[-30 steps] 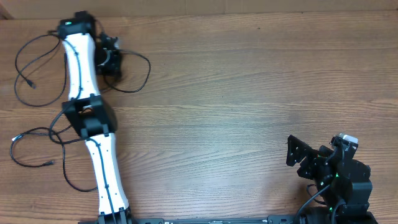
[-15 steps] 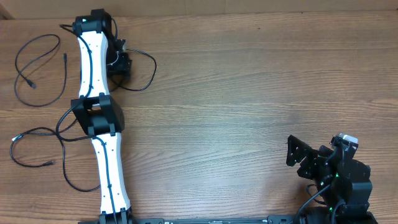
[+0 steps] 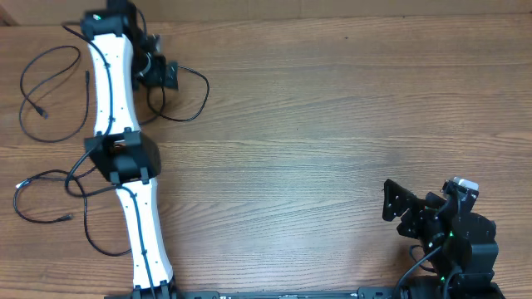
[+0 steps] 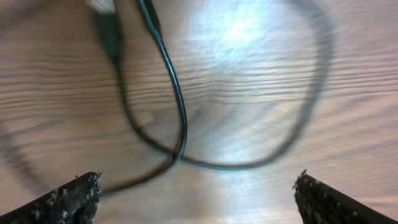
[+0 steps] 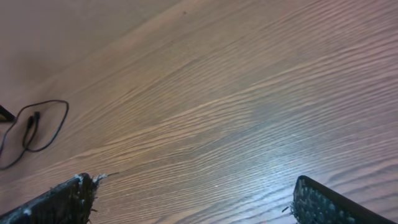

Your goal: Untangle cables

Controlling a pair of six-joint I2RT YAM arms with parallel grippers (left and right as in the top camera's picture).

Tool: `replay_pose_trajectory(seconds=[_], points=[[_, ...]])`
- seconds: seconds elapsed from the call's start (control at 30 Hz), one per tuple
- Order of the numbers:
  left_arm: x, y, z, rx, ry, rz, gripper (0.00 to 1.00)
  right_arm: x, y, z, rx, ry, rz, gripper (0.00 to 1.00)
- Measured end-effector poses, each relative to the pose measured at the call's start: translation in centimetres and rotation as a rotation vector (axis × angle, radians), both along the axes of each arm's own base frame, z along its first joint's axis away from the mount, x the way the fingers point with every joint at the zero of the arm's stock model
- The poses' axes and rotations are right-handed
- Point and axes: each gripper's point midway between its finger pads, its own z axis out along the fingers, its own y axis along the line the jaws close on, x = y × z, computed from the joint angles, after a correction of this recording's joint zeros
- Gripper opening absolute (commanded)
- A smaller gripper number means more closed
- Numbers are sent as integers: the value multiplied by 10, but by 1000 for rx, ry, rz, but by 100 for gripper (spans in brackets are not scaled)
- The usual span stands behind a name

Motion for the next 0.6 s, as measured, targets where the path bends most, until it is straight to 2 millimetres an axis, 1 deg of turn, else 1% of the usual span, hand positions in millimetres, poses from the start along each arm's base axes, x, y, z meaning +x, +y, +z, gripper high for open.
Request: replay_pose_trajectory(seconds=[0.03,0.1,0.13,0.2,0.27,0.3,0.33,0.37,0.4,0.43,0.5,0.6], points=[[0,-1,21,3,-41,4,100,0,1,0,4,1,7,99],[-5,-3,79,12,-153,6,100,-1,4,0,11,2,18,99],[-9,-5,101,16,-196,5,100,0,4,0,14,1,21,100],[-23,-12,149,24,-284,-4,100,-1,6,2,20,0,30,100],[-41,-23,188,29,-353,-23,100,-2,8,7,25,-6,38,100],[-51,-30,202,27,-374,-34,100,-2,8,13,27,-11,41,100],[-61,-38,211,24,-382,-48,100,-2,9,18,28,-13,43,100],[-69,-45,216,20,-382,-61,100,-2,9,25,30,-14,46,100],[-78,-54,218,14,-371,-76,100,-1,10,33,33,-13,52,100],[-84,-60,216,10,-352,-86,100,0,11,38,33,-9,54,100],[-95,-74,204,5,-292,-111,100,3,13,48,34,21,64,100],[-112,-94,175,6,-171,-138,100,8,14,55,24,88,82,100]])
